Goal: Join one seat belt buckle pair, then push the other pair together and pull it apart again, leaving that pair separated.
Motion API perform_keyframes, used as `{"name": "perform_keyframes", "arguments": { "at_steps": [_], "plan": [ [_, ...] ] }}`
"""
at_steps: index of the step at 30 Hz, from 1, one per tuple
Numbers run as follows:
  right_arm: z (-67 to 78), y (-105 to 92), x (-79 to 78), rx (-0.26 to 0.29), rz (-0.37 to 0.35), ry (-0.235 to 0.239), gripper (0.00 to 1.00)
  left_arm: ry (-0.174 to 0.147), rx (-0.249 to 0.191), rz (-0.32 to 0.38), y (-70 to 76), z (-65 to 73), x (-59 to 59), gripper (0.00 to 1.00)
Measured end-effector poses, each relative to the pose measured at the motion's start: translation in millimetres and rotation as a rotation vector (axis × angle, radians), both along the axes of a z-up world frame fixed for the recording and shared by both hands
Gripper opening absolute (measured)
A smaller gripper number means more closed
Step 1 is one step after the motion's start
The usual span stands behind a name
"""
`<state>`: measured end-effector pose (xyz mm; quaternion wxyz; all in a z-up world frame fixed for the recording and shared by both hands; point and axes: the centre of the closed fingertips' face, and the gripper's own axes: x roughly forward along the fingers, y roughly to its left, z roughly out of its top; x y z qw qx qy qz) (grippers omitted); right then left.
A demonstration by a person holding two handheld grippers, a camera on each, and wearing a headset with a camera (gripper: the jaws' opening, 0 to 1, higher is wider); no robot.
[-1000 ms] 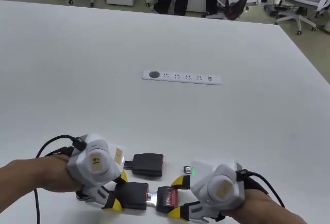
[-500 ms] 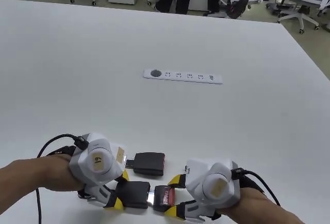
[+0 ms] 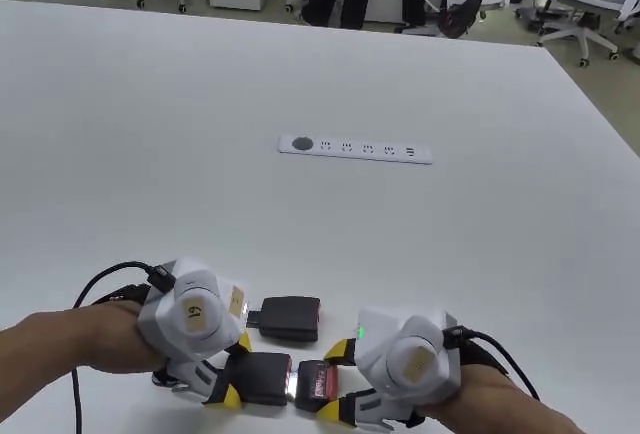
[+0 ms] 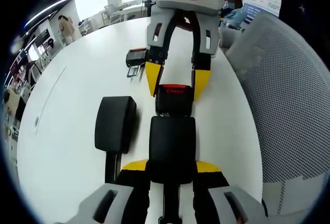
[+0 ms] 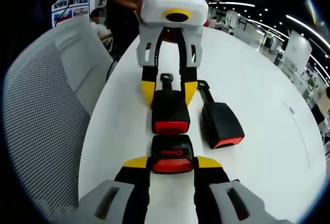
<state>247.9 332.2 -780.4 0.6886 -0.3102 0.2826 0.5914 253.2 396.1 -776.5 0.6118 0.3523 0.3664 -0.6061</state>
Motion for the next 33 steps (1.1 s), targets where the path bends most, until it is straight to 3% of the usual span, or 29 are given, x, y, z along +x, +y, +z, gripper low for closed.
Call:
{"name": "perform_keyframes", "arguments": {
  "at_steps": [15,27,33],
  "plan": [
    [9.9,-4.0,-2.3,0.028,0.021,0.0,0.28,-0.002,-0.024,0.009,1.3,-0.9,1.3,0.32],
    [8.7,-5.3,0.6,0.038,0.021,0.019,0.28,0.006,-0.001,-0.012,1.5,-3.4,1.9,0.33],
    [8.5,-7.2,2.2,0.028,0.037,0.001,0.3,0.0,0.003,-0.016,-1.1,0.8,-1.8,0.33]
  ]
}}
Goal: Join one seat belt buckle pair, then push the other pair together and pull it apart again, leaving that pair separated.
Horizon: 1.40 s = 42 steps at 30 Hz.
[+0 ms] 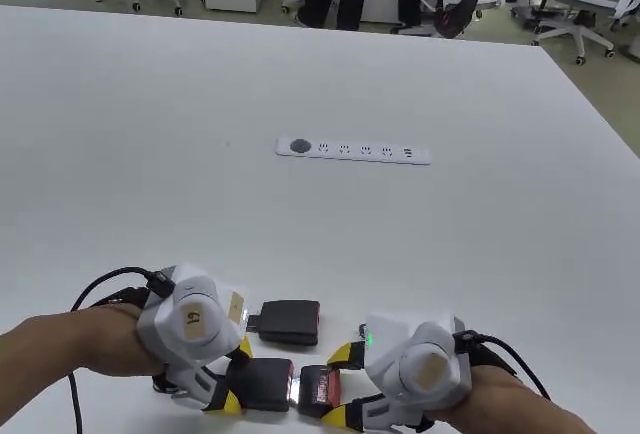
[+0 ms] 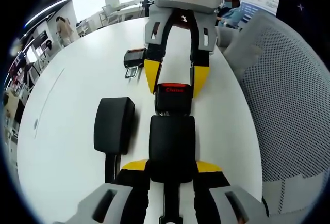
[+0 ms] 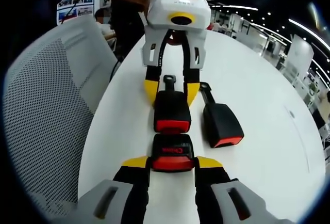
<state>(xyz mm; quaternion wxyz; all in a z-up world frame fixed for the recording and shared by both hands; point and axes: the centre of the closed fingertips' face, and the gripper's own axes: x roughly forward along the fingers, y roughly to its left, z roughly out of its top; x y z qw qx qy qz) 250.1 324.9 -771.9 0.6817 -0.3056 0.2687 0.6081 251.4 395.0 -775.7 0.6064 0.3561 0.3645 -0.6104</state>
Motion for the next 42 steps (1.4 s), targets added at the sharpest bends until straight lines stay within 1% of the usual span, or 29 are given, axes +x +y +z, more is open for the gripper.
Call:
{"name": "perform_keyframes", "arguments": {
  "at_steps": [3,4,5,10,16,19,22,25,31,34,40,42],
  "plan": [
    [0.9,0.0,0.0,-0.004,-0.001,-0.001,0.3,-0.012,0.004,0.003,1.0,-1.4,1.0,0.34],
    [1.6,-0.4,-0.1,-0.005,0.0,-0.003,0.31,-0.025,0.009,0.002,0.9,-1.3,1.3,0.34],
    [1.8,-0.4,-0.6,-0.006,0.002,-0.005,0.31,-0.03,0.01,0.002,1.3,-1.4,1.6,0.35],
    [3.6,-2.9,-0.7,-0.003,0.006,-0.01,0.31,-0.032,0.008,0.012,1.7,-0.7,1.7,0.36],
    [6.5,-8.3,2.2,-0.005,0.004,-0.014,0.35,-0.043,-0.018,0.034,-0.2,7.6,5.8,0.37],
    [13.5,-11.7,3.4,-0.003,0.003,-0.021,0.35,-0.046,-0.028,0.038,-0.3,12.8,6.5,0.38],
    [18.0,-15.1,5.0,-0.004,0.003,-0.021,0.36,-0.041,-0.053,0.072,1.1,19.1,12.1,0.41],
    [19.6,-19.3,6.8,-0.013,0.005,-0.023,0.36,-0.039,-0.059,0.081,2.9,24.0,14.3,0.44],
    [26.4,-26.9,14.6,-0.015,-0.012,-0.035,0.37,-0.043,-0.078,0.097,2.5,35.1,18.9,0.43],
    [25.9,-31.8,19.8,-0.019,-0.019,-0.042,0.37,-0.046,-0.086,0.103,0.3,39.8,22.4,0.43],
    [28.4,-43.8,29.7,-0.032,-0.037,-0.051,0.37,-0.061,-0.1,0.118,-4.0,45.4,35.0,0.43],
    [28.8,-48.1,34.6,-0.034,-0.045,-0.053,0.38,-0.063,-0.101,0.121,-4.5,45.0,40.0,0.43]
  ]
}}
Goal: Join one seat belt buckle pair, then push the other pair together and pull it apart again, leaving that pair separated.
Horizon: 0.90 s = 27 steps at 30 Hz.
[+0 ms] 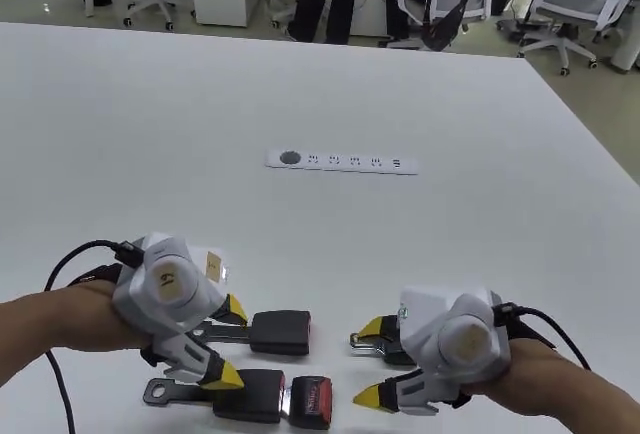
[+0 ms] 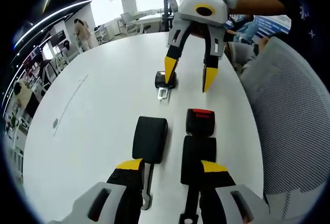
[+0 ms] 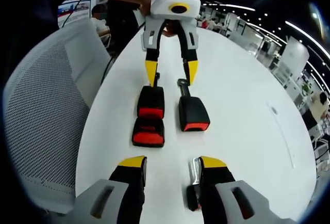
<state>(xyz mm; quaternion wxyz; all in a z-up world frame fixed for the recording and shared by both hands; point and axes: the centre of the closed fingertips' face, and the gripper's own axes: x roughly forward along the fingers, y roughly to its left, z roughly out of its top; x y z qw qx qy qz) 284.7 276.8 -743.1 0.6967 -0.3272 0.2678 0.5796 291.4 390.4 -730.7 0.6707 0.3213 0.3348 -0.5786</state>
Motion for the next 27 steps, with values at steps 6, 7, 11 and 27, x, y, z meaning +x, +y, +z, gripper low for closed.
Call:
{"name": "perform_keyframes", "arguments": {
  "at_steps": [6,7,11,27],
  "plan": [
    [-1.0,-13.3,10.3,-0.015,-0.02,-0.002,0.37,0.0,-0.004,0.012,-3.5,-0.1,10.8,0.43],
    [-1.5,-15.1,11.4,-0.018,-0.022,-0.003,0.37,0.001,-0.004,0.015,-0.2,-2.4,17.6,0.43],
    [-3.0,-22.7,15.3,-0.031,-0.022,0.0,0.37,0.007,0.001,0.018,-2.0,-6.5,25.7,0.43],
    [-9.6,-50.4,34.9,-0.093,-0.005,0.011,0.37,0.019,0.047,0.002,-7.7,-21.0,43.9,0.42]
  ]
}}
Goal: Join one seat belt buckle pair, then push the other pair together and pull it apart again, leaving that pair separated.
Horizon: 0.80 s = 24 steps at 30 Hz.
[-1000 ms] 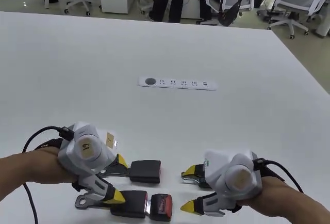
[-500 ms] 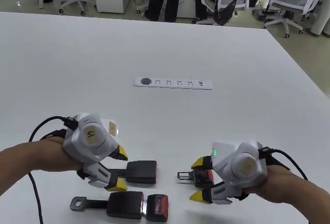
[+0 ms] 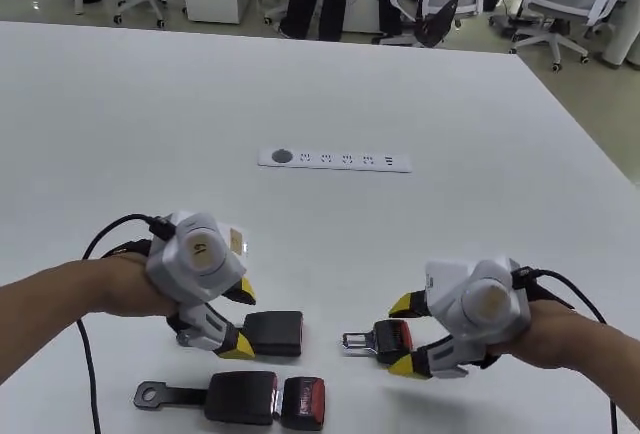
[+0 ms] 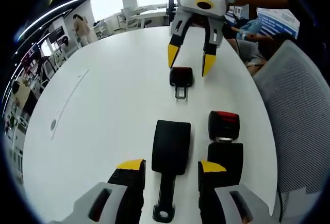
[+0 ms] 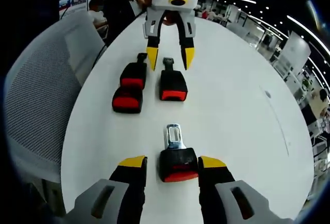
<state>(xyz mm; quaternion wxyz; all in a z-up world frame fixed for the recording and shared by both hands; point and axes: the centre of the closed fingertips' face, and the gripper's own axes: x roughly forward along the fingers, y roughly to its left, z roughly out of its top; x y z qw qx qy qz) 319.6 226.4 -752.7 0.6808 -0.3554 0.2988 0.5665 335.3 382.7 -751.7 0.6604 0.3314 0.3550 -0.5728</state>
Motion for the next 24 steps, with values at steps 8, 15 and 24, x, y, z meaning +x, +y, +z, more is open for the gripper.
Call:
{"name": "perform_keyframes", "arguments": {
  "at_steps": [8,15,24],
  "plan": [
    [-8.8,-7.7,7.1,-0.033,0.021,0.028,0.35,0.016,0.036,-0.029,-2.9,-10.5,0.3,0.39],
    [-14.3,-13.2,7.6,-0.055,0.016,0.062,0.34,0.034,0.059,-0.046,-5.1,-15.9,-0.1,0.36],
    [-21.5,-16.7,8.4,-0.073,0.025,0.065,0.31,0.042,0.08,-0.063,-4.9,-21.2,-2.3,0.34]
  ]
}}
